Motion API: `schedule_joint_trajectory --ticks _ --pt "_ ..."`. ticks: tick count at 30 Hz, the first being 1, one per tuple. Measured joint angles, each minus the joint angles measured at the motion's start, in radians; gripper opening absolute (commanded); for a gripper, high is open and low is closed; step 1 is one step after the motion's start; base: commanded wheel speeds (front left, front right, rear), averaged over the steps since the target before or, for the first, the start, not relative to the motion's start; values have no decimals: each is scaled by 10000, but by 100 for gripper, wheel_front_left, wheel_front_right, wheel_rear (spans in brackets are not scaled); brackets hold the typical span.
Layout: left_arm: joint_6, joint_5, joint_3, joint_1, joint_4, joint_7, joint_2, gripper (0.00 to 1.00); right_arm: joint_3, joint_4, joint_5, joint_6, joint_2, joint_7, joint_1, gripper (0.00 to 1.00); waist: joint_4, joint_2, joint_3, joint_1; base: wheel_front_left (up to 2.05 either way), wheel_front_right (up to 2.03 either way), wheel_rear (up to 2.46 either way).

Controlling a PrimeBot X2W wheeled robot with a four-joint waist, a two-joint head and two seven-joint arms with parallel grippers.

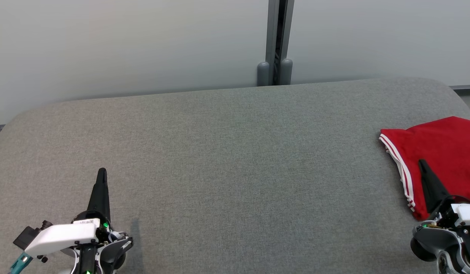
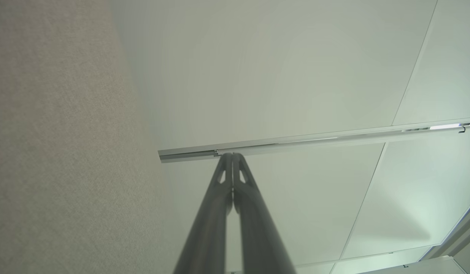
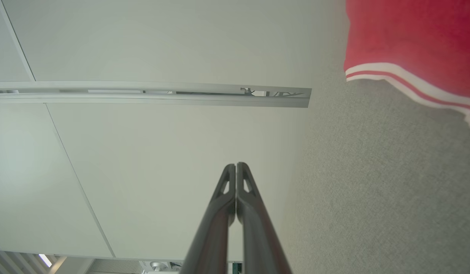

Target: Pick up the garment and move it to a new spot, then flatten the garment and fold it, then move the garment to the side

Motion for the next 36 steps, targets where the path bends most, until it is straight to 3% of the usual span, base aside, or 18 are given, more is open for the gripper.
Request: schedule_joint_trajectory --ticks 36 --pt "-10 -2 13 -21 6 19 -12 0 -19 2 -4 0 15 4 -11 0 0 0 0 0 0 0 0"
